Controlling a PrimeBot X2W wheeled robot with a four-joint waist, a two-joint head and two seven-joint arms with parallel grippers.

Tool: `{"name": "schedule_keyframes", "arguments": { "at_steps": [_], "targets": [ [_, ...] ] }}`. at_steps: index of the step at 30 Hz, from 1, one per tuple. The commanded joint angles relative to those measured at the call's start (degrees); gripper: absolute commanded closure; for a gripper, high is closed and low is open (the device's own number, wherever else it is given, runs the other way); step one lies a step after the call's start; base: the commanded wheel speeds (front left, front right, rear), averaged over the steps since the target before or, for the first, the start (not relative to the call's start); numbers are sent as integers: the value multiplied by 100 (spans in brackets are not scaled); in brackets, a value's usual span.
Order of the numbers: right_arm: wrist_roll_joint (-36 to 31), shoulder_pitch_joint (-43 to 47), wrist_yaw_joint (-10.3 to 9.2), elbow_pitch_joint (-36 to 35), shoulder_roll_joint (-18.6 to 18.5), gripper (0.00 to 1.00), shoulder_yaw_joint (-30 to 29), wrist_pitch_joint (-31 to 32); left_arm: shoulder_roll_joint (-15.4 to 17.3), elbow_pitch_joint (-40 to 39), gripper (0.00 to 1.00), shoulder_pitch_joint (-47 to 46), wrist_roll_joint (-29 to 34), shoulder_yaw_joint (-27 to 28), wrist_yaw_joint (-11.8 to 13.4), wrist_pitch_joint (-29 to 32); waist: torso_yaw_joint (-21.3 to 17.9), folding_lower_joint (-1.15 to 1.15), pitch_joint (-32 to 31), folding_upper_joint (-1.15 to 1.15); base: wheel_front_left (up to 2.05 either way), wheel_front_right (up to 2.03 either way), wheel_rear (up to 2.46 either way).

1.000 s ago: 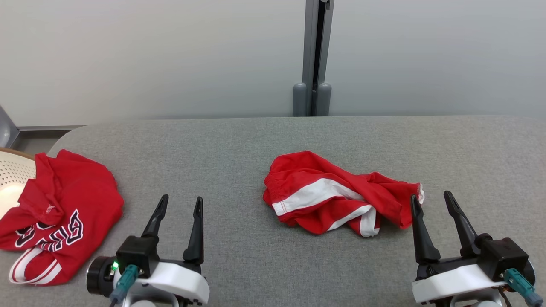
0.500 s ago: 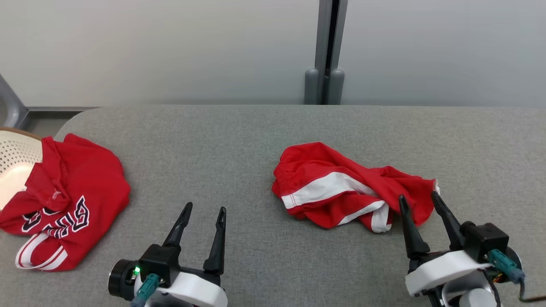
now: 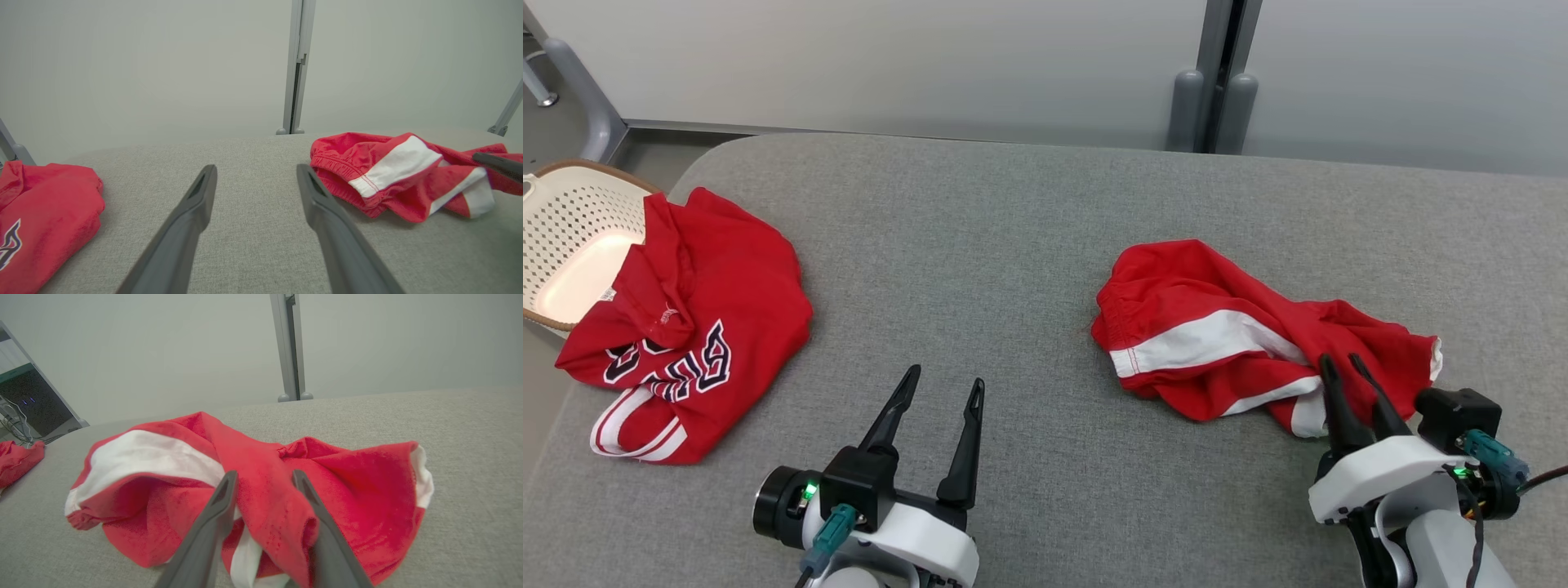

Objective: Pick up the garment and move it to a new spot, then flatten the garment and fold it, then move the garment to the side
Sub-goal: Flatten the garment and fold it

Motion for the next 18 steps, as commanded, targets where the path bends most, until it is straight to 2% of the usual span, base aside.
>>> {"name": "schedule_keyframes", "arguments": {
  "at_steps": [1,6,14,15,16,18],
  "targets": [
    [90,-106,0,20,-31,100,23,-92,-10,12,0,-61,63,8,-28,-28,17,0,-6,0,0,0,0],
    [202,-146,0,-202,3,100,440,-174,-47,54,0,52,121,21,-60,-28,-33,0,-214,0,0,0,0],
    [957,31,0,-1239,77,100,971,480,-89,128,0,253,77,60,-36,-28,-260,0,-616,0,0,0,0],
    [1169,85,-1,-1400,88,100,966,641,-95,134,0,278,70,56,-31,-27,-291,0,-679,0,0,0,0],
    [1678,188,0,-1729,110,100,935,976,-104,137,0,338,53,43,-21,-27,-334,0,-762,0,0,0,0],
    [2343,259,0,-2010,118,100,913,1240,-109,127,0,358,43,28,-2,-27,-365,0,-803,0,0,0,0]
  ]
}}
